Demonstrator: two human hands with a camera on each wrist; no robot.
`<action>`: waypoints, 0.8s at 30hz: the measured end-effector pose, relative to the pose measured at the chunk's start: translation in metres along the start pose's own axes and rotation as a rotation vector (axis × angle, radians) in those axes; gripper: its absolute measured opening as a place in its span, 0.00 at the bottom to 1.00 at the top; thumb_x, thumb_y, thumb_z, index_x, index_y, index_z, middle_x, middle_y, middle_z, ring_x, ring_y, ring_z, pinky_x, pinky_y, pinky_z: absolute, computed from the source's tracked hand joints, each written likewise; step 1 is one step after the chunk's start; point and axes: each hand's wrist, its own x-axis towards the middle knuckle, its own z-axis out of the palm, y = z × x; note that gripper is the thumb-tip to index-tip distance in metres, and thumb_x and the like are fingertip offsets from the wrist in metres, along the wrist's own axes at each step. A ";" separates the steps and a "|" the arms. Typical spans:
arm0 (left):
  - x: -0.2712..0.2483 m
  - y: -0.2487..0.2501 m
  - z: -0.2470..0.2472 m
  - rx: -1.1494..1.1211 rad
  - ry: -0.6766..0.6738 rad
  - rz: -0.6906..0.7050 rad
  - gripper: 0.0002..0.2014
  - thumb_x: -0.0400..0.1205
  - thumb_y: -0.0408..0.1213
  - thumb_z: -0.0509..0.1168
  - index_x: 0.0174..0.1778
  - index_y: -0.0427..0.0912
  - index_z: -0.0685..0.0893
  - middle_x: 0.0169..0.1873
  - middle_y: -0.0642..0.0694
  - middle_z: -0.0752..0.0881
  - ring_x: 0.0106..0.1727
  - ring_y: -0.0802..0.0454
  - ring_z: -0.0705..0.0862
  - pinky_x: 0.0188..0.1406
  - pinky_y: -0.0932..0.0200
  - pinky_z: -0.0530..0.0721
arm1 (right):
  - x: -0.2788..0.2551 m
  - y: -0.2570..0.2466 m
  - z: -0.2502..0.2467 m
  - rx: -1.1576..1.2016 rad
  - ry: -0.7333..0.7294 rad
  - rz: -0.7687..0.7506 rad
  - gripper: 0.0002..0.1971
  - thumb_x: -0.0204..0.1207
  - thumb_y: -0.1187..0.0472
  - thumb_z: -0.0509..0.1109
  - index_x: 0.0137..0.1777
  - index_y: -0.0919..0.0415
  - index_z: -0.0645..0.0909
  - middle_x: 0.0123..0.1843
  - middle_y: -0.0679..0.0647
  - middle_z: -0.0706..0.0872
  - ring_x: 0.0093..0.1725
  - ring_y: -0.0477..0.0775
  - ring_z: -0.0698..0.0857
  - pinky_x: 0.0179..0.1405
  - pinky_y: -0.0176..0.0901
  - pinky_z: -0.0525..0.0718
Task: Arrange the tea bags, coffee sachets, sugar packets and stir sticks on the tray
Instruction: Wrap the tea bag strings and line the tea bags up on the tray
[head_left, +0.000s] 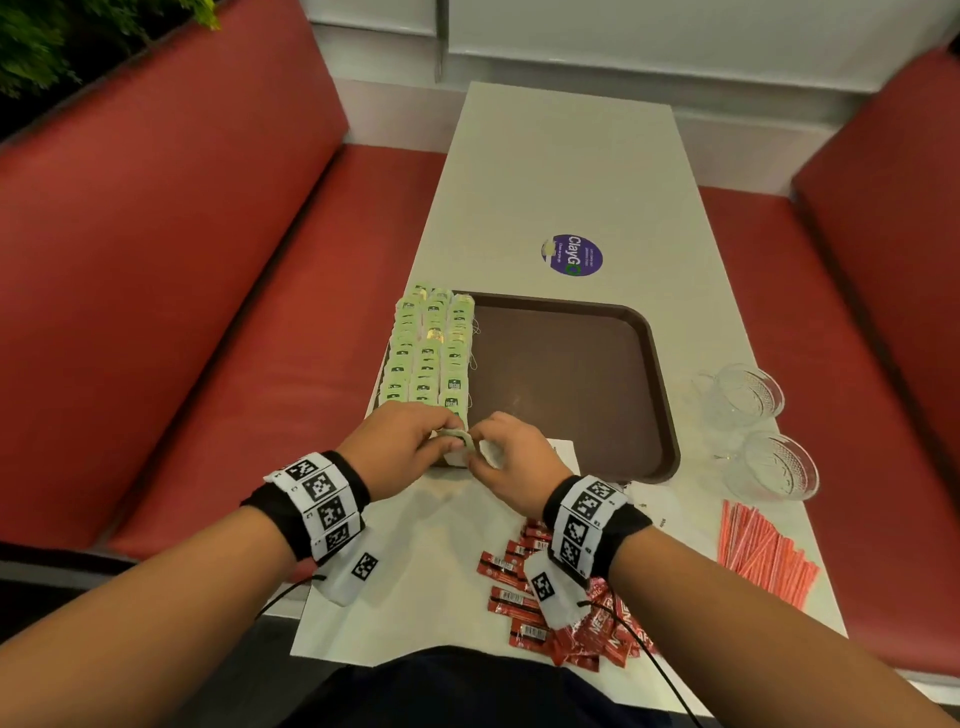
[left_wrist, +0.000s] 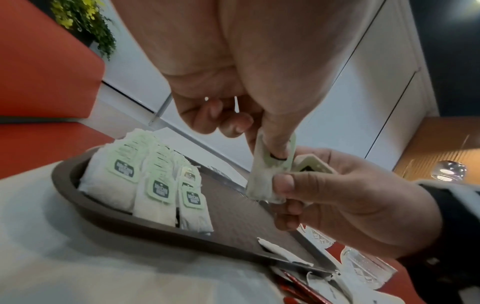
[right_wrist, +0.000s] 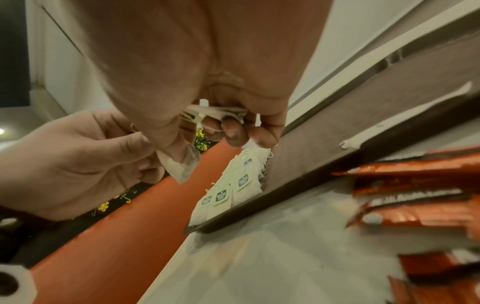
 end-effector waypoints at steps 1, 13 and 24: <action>0.004 -0.001 0.002 -0.007 -0.006 -0.045 0.03 0.84 0.42 0.68 0.51 0.52 0.87 0.38 0.56 0.88 0.40 0.60 0.84 0.43 0.56 0.83 | 0.001 0.002 -0.001 -0.001 0.004 0.036 0.06 0.79 0.55 0.71 0.53 0.53 0.83 0.50 0.51 0.83 0.49 0.53 0.83 0.51 0.51 0.82; 0.041 -0.026 0.039 0.260 -0.107 -0.295 0.13 0.85 0.45 0.65 0.63 0.46 0.84 0.54 0.47 0.80 0.56 0.45 0.82 0.51 0.51 0.81 | 0.002 0.020 -0.036 0.099 0.058 0.372 0.09 0.80 0.66 0.63 0.41 0.57 0.67 0.37 0.51 0.74 0.32 0.48 0.71 0.29 0.39 0.69; 0.053 -0.008 0.053 0.471 -0.132 -0.421 0.22 0.80 0.61 0.65 0.51 0.46 0.70 0.38 0.48 0.82 0.37 0.44 0.80 0.34 0.53 0.78 | 0.001 0.021 -0.035 0.115 0.050 0.368 0.01 0.78 0.61 0.69 0.47 0.54 0.80 0.41 0.51 0.86 0.37 0.51 0.83 0.36 0.44 0.81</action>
